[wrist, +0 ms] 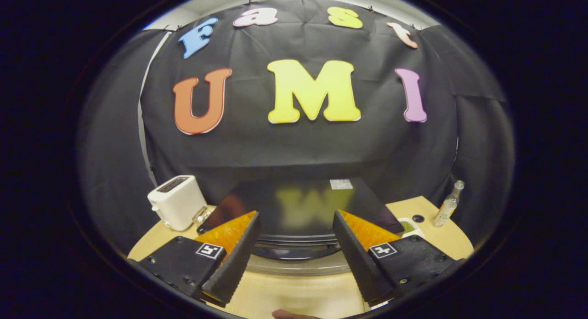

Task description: Open the toaster oven, put the food inside, and close the toaster oven door.

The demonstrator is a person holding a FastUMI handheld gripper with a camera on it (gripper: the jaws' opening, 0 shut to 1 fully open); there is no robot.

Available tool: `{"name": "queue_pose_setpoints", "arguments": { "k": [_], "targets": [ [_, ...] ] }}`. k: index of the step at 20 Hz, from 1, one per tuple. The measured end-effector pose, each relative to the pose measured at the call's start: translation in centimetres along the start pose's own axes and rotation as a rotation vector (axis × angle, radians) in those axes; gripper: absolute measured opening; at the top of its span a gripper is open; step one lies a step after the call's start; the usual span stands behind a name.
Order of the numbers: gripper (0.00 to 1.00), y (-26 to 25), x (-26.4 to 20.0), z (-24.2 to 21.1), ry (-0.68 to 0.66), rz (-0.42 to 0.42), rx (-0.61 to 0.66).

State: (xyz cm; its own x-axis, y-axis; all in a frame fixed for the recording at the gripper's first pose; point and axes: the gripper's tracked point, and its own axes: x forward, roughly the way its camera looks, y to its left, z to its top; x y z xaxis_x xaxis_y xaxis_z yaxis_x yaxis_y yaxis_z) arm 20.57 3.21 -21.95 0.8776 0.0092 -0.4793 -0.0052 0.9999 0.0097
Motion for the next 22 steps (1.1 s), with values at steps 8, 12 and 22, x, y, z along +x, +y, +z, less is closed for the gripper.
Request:
{"name": "queue_pose_setpoints", "arguments": {
  "k": [8,12,22],
  "targets": [
    [1.00,-1.5,1.9,-1.4,0.021,-0.072,0.005],
    [1.00,-1.3,0.8,-2.4,0.035,-0.058,0.003],
    [1.00,-1.1,-4.7,-5.4,0.012,-0.042,-0.020]
  ]
}}
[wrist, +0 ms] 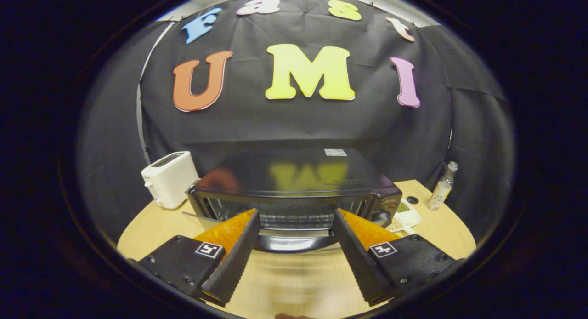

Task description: Open the toaster oven, put the food inside, and close the toaster oven door.

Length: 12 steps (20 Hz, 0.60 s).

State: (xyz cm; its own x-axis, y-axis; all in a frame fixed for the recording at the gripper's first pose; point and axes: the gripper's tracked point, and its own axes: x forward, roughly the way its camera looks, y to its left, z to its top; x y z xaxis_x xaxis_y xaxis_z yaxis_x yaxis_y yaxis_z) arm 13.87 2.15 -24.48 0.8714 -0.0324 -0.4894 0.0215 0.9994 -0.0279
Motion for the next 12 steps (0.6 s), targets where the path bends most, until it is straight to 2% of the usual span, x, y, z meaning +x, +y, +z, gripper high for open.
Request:
{"name": "queue_pose_setpoints", "arguments": {
  "k": [6,12],
  "targets": [
    [1.00,0.0,-3.2,-4.5,0.040,0.031,0.009],
    [1.00,-0.1,-4.1,-9.4,0.116,0.078,0.021]
  ]
}}
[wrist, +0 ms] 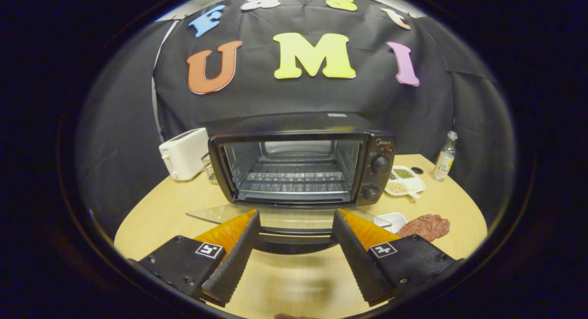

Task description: Open the toaster oven, put the food inside, and close the toaster oven door.

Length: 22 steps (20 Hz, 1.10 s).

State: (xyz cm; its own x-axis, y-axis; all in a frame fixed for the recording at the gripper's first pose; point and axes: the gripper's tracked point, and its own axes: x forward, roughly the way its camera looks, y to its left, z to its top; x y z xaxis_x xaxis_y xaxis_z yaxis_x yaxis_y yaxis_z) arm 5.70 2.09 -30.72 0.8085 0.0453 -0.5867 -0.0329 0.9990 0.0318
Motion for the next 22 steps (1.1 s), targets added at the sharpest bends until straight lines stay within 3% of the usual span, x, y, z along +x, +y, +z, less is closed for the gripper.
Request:
{"name": "queue_pose_setpoints", "arguments": {
  "k": [7,11,14,22],
  "targets": [
    [1.00,-0.6,2.6,-6.3,0.180,-0.012,0.030],
    [1.00,-0.5,2.9,-5.6,0.171,-0.010,0.011],
    [1.00,0.6,1.5,-5.7,0.239,0.078,0.072],
    [0.98,-5.3,-2.5,-2.1,0.252,0.060,0.005]
  ]
}}
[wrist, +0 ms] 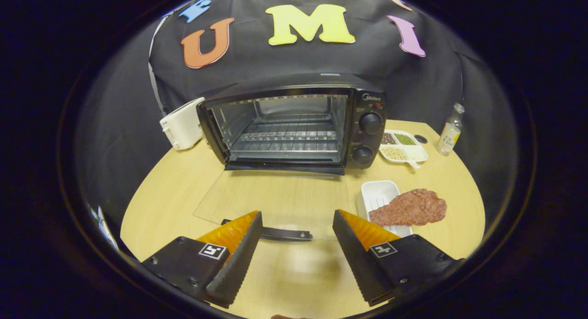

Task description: Open the toaster oven, put the food inside, and close the toaster oven door.

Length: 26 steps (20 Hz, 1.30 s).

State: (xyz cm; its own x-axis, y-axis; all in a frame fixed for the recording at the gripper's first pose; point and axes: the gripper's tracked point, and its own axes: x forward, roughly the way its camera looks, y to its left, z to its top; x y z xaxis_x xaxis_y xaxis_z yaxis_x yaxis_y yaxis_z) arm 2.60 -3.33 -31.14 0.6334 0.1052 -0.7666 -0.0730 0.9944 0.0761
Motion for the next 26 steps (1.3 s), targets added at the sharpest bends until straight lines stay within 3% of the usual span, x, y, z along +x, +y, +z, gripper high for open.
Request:
{"name": "queue_pose_setpoints", "arguments": {
  "k": [4,12,15,20,22,24,25,26],
  "targets": [
    [0.98,-5.0,-2.2,1.3,0.033,-0.011,-0.024],
    [0.91,-16.1,-3.7,2.4,0.115,-0.017,0.098],
    [0.85,-18.4,-3.1,2.0,0.154,0.037,0.179],
    [0.70,-17.1,-0.9,-0.1,0.263,0.259,0.294],
    [0.64,-17.3,-0.3,-1.0,0.269,0.288,0.306],
    [0.21,-16.8,-0.7,-0.6,0.247,0.328,0.319],
    [0.13,-16.8,-1.2,-0.7,0.241,0.320,0.299],
    [0.13,-16.7,-1.9,-0.5,0.224,0.304,0.272]
  ]
}}
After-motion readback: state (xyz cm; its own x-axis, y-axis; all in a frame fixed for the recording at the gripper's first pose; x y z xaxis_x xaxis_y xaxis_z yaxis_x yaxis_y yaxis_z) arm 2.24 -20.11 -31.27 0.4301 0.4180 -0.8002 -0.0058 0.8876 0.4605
